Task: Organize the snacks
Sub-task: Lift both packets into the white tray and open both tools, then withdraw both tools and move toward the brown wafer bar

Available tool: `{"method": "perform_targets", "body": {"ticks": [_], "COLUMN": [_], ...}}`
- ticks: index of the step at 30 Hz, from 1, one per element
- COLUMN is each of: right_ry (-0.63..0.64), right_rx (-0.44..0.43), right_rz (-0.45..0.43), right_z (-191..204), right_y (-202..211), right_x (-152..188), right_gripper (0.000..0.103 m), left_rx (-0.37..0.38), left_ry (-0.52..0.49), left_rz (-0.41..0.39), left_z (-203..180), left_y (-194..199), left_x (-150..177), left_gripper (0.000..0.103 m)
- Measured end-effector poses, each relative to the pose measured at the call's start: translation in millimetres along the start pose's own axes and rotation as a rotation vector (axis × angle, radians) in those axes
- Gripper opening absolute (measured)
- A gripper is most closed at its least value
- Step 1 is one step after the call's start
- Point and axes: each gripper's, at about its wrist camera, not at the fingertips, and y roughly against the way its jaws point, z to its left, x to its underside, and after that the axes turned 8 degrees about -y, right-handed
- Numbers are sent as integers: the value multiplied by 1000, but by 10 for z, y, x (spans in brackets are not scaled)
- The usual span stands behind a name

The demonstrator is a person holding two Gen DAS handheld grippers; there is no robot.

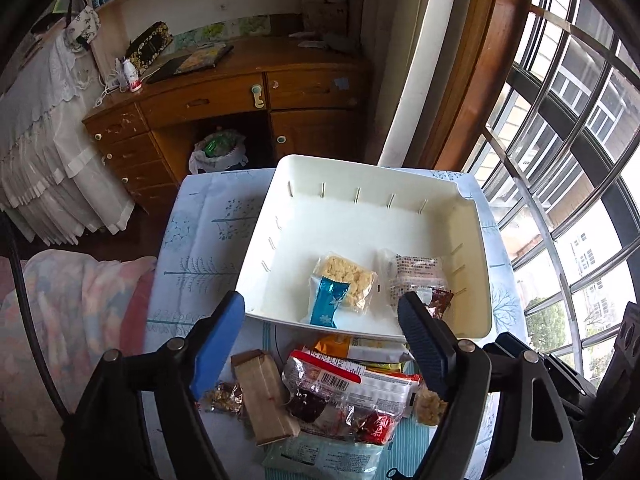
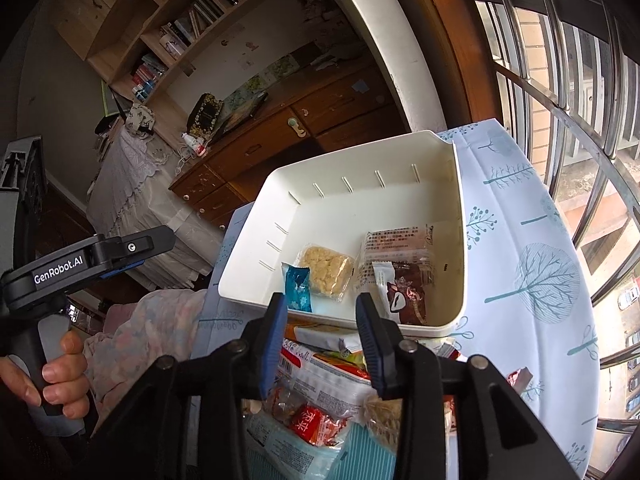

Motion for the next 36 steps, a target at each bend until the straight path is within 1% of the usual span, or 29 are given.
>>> {"method": "perform_targets", "body": {"ticks": [2, 6, 9, 12, 14, 16, 19, 26, 31, 36], "right_ry": [8, 22, 41, 62, 74, 96, 122, 150, 140, 137], "right_rx": [-6, -13, -12, -1, 10, 31, 66, 153, 205, 263], "right_rz": [0, 3, 11, 22, 24, 24, 26, 25, 18, 13], "right_z": [28, 96, 178, 265, 331, 412, 535, 849, 1007, 1116], "right_y": [24, 55, 68, 70, 73, 79, 72, 24, -24, -95], "right_x": [45, 146, 243, 338, 400, 471, 602, 958, 1195, 1412], "right_gripper": [38, 45, 49, 56, 58, 61, 69, 71, 77, 83], "left_rx": [-7, -15, -15, -1, 6, 15, 34, 74, 103, 134], "left_ry": [-12, -18, -15, -2, 2, 2, -2, -51, -110, -188], "left_rz": [6, 23, 34, 44, 54, 61, 70, 109, 140, 177], "left_z": [8, 91, 214, 360, 453, 554, 736, 1133, 1363, 1484], "left_y": [30, 71, 90, 88, 79, 73, 76, 38, -25, -149], "left_x": [52, 175, 286, 390, 463, 528, 619, 810, 934, 1023], "left_gripper": [80, 81, 81, 81, 81, 81, 81, 81, 81, 81]}}
